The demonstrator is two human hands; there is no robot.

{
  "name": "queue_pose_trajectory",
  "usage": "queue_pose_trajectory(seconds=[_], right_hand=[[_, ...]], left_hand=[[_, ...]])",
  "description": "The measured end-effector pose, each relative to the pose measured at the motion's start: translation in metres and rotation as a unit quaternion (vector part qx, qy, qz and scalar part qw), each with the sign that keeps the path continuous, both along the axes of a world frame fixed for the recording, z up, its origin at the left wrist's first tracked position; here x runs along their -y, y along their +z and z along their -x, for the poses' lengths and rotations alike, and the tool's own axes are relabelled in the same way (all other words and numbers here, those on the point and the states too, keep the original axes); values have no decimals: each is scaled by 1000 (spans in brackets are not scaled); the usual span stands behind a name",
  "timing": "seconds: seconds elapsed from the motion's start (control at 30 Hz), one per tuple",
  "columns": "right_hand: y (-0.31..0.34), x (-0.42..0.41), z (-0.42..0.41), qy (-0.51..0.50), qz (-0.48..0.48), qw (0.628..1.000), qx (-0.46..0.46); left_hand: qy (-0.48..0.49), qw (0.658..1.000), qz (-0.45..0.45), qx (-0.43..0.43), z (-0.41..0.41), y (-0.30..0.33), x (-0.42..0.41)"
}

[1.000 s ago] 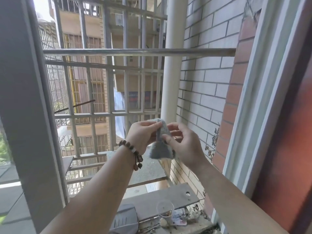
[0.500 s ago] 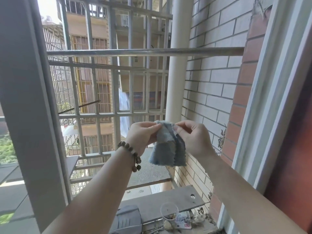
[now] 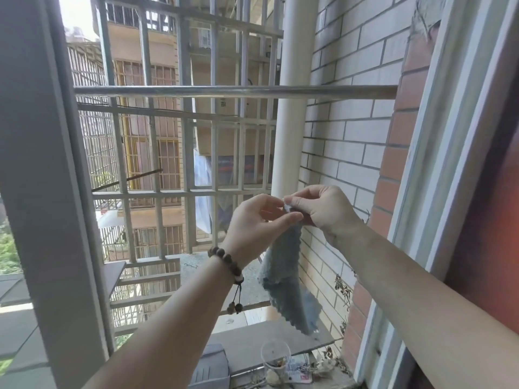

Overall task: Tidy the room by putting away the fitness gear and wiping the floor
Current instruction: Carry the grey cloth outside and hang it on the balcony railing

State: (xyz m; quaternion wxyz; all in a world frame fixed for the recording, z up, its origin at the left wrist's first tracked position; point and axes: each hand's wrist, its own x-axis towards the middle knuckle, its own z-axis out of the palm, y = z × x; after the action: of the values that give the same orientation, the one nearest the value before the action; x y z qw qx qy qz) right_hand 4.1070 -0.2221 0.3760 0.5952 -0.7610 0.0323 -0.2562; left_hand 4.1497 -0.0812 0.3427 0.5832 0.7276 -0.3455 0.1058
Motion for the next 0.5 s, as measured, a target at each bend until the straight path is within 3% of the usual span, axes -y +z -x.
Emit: queue_pose_trajectory(seconds=[0.17,0.33,0.5], right_hand=[[-2,4,13,33,-41,999,-5],[-5,12,20,59,-13,998,12],[-1,20,23,32,20,999,18]], left_hand=[[53,996,-20,73,-2,3,10],[-11,999,7,-35,-8,12,13],[-97,990,-21,-100,-18,24,11]])
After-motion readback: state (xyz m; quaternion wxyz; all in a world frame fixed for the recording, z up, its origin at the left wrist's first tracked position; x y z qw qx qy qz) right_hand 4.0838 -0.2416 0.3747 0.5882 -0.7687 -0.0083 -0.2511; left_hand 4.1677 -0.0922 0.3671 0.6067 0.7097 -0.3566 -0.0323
